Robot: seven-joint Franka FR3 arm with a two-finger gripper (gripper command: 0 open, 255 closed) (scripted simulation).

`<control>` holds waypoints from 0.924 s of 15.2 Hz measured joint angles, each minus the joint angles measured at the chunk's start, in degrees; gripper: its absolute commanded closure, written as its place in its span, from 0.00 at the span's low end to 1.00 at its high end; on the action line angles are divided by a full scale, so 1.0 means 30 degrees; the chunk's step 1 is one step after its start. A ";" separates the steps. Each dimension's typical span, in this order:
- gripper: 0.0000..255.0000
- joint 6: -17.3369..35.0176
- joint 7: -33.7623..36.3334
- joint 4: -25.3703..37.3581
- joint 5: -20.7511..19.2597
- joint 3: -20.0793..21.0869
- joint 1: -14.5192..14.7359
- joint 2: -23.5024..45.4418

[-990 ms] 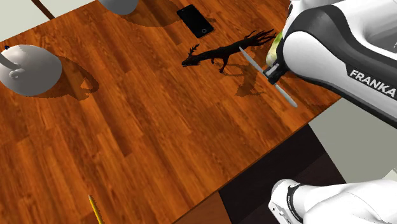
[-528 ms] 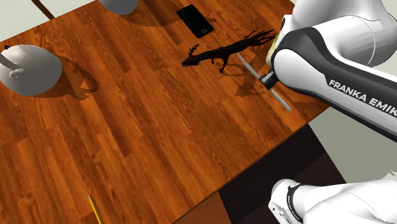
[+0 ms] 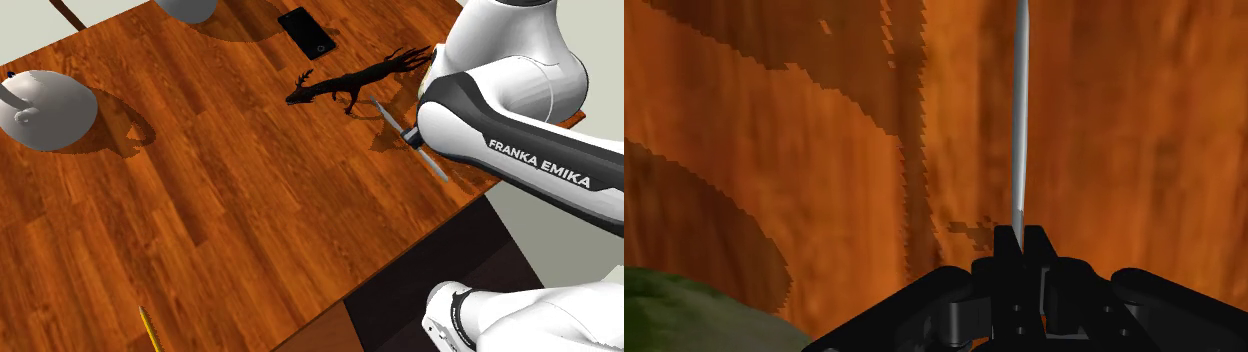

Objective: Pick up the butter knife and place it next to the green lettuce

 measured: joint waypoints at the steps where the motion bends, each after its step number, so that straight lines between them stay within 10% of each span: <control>1: 1.00 0.0320 0.0014 -0.0189 0.0002 0.0007 0.0003 0.0133; 10: 1.00 0.1388 0.0044 -0.0690 0.0001 0.0023 0.0011 0.0688; 11: 0.00 0.1388 0.0044 -0.0690 0.0001 0.0023 0.0011 0.0688; 14: 0.00 0.1388 0.0044 -0.0690 0.0001 0.0023 0.0011 0.0688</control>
